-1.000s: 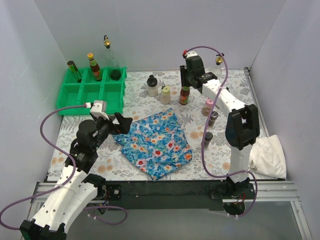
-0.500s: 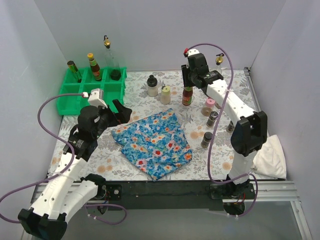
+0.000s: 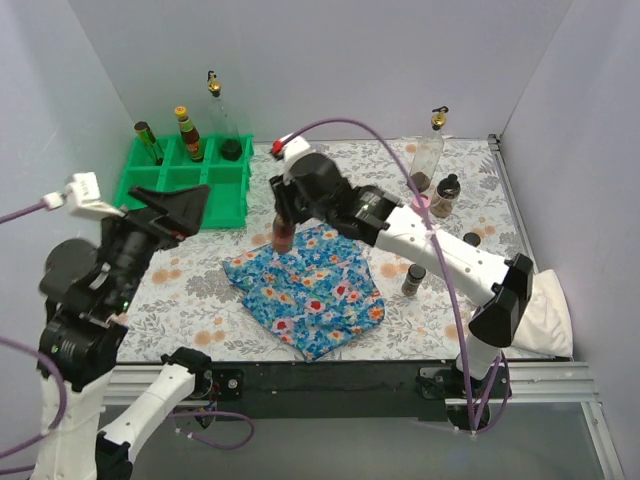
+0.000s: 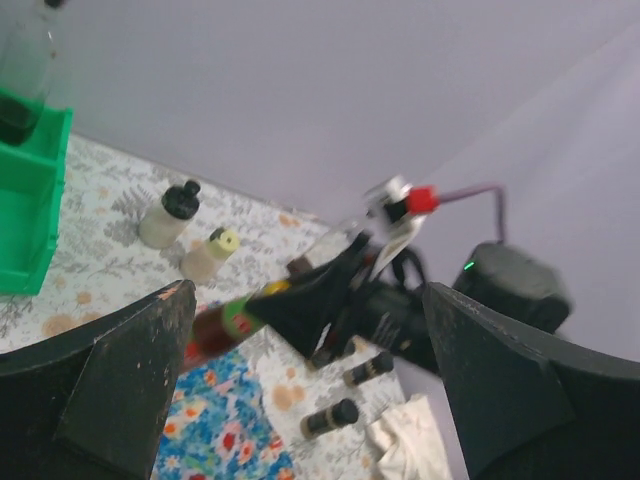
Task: Organize the condiment bottles
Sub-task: Pick up the bottle from the center of the board, then place the bottle at the center of the board.
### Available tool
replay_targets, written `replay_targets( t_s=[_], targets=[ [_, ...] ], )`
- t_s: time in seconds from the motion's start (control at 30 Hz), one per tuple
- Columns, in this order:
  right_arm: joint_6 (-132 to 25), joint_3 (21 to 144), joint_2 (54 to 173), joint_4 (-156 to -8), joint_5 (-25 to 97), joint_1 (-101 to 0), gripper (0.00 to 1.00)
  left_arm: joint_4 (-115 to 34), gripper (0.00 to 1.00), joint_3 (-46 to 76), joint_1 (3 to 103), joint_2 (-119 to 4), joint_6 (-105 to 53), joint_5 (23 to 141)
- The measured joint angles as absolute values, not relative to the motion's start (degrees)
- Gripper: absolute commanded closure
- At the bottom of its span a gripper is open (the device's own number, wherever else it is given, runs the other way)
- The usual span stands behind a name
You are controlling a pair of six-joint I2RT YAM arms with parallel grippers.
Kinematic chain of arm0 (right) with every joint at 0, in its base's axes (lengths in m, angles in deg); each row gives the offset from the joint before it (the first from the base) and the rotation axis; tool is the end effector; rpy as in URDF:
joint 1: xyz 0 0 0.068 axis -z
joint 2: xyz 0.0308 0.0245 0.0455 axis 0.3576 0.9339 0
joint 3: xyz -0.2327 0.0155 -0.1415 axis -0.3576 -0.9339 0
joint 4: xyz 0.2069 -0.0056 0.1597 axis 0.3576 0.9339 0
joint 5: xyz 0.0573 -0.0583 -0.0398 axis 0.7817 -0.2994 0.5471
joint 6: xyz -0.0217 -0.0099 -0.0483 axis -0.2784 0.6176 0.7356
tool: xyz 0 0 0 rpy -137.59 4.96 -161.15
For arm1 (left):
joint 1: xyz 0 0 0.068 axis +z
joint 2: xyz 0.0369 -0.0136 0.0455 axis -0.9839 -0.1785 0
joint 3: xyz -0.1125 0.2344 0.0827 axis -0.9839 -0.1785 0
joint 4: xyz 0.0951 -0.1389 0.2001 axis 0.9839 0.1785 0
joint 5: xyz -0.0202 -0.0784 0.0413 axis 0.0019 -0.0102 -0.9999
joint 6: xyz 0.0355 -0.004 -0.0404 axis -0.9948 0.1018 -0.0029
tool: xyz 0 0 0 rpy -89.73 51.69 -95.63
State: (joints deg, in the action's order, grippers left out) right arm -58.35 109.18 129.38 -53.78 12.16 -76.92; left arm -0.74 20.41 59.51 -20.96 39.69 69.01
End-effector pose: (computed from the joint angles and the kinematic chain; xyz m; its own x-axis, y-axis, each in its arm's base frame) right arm 0.2265 0.3174 0.4153 -0.3495 -0.1663 -0.9220 -0.5915 0.8024 0.0795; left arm 0.0765 -0.0250 0.4806 -0.2555 -0.9423 -0.2165 0.0701 0.2053 -0.9762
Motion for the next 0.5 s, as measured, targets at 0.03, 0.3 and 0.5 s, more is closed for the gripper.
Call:
replay_targets(
  t_s=[0.03,0.3,0.5],
  targets=[
    [-59.0,109.5,130.3,-53.9,12.2,-79.7,0.99,-0.2,0.02,21.7,59.5,-19.4,40.5,67.7],
    [-62.7,117.0,142.6,-54.1,12.1,-93.4,0.99,2.1,0.02,28.1,59.5,-10.2,45.1,59.3],
    [-61.7,117.5,148.4,-58.6,10.7,-97.7,0.99,3.4,0.02,28.4,59.5,-8.0,45.4,54.7]
  ],
)
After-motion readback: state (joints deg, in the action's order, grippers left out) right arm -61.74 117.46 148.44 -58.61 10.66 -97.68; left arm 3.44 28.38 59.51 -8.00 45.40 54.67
